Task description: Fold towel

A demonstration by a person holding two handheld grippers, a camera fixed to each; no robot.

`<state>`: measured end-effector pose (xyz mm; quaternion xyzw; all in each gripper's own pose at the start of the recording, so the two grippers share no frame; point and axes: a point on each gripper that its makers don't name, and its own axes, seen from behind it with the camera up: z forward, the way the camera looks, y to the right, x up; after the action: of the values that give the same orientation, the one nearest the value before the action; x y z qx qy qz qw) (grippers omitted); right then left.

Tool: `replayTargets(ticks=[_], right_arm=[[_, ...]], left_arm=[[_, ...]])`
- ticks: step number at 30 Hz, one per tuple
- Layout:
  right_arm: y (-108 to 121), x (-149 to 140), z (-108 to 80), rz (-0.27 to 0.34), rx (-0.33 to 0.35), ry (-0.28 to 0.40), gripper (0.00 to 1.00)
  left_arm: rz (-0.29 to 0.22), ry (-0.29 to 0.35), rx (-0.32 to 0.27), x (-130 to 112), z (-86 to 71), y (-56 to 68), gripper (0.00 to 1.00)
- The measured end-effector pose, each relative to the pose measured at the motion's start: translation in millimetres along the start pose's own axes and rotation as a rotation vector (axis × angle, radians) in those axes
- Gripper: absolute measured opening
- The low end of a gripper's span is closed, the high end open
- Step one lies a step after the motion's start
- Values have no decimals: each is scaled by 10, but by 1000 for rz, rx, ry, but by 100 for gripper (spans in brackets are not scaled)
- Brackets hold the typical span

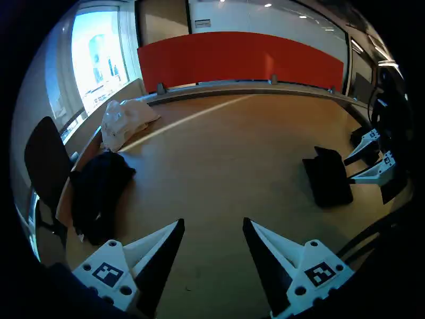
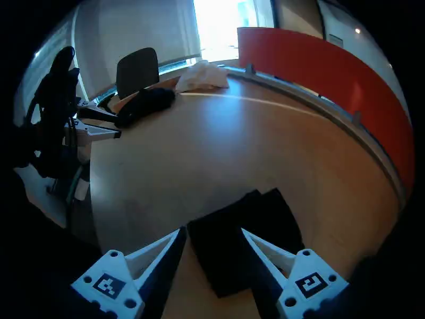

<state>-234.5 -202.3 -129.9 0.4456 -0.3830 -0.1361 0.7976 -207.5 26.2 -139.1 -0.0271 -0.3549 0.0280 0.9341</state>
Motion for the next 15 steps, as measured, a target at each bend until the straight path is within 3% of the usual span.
replayTargets(ticks=[3,15], right_arm=[[4,-25,-24,5,-7,0,82],[59,-244,-123,38,-52,-16,82]], left_arm=[[1,1,0,-1,-5,7,81],[4,9,-1,15,-39,8,81]])
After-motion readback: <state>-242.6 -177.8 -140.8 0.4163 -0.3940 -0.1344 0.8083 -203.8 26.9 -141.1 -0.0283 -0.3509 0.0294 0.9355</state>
